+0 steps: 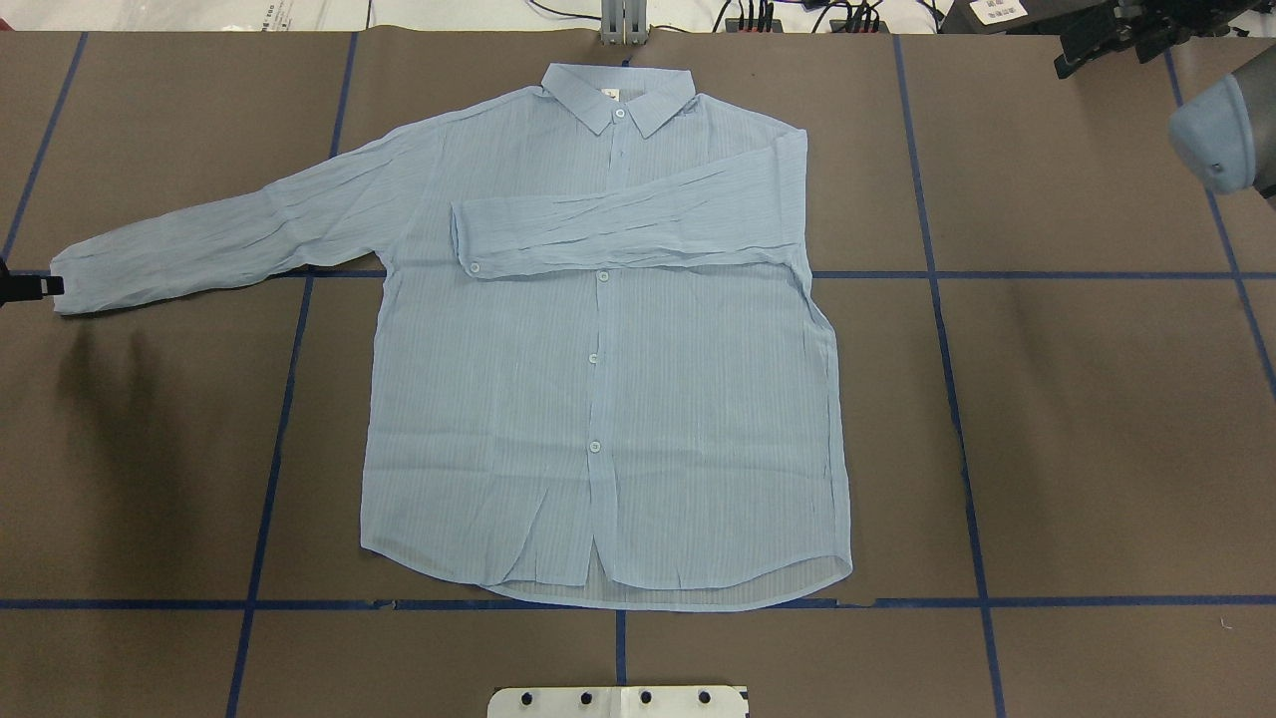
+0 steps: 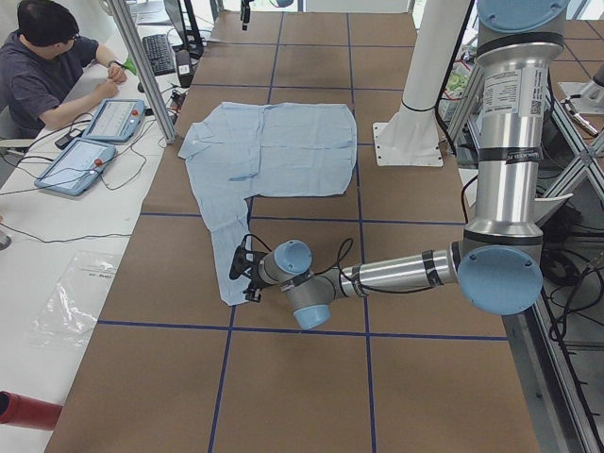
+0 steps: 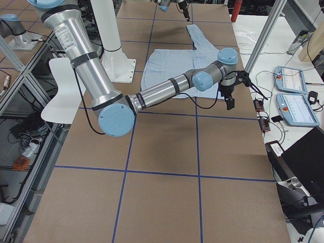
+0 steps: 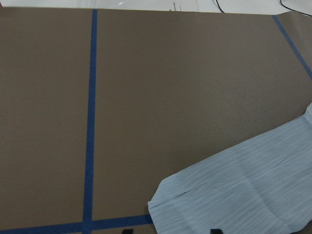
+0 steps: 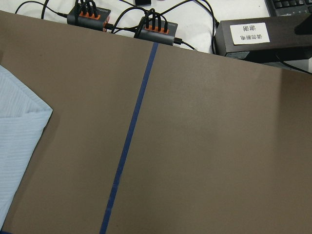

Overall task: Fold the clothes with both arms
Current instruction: 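Lower the left gripper to the cuff of the sleeve nearest it and grasp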

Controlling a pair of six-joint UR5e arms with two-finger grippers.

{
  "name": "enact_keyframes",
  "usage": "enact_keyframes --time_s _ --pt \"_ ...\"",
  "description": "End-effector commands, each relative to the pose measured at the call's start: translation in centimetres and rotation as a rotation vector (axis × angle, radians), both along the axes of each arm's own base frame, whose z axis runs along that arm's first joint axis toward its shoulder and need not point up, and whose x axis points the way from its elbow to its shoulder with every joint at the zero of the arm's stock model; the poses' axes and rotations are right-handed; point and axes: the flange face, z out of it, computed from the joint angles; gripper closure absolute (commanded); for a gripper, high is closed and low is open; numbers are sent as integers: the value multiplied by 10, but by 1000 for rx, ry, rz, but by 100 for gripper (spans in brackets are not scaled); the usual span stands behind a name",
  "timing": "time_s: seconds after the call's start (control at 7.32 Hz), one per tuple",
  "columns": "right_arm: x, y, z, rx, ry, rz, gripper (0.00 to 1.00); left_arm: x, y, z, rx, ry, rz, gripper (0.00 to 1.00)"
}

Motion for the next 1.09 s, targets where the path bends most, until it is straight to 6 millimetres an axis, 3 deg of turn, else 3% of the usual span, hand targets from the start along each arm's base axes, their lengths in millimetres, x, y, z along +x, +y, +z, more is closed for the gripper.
enact_keyframes --time_s 0.0,0.14,0.55,0.96 --pt "2 5 3 -3 1 3 0 16 1 6 -2 -19 7 34" --pt "2 5 3 -1 1 2 0 16 3 16 -9 -28 6 34" --pt "6 18 8 1 3 6 0 17 2 20 0 -41 -12 35" --pt "6 19 10 0 5 5 0 32 -1 22 4 -50 -1 36"
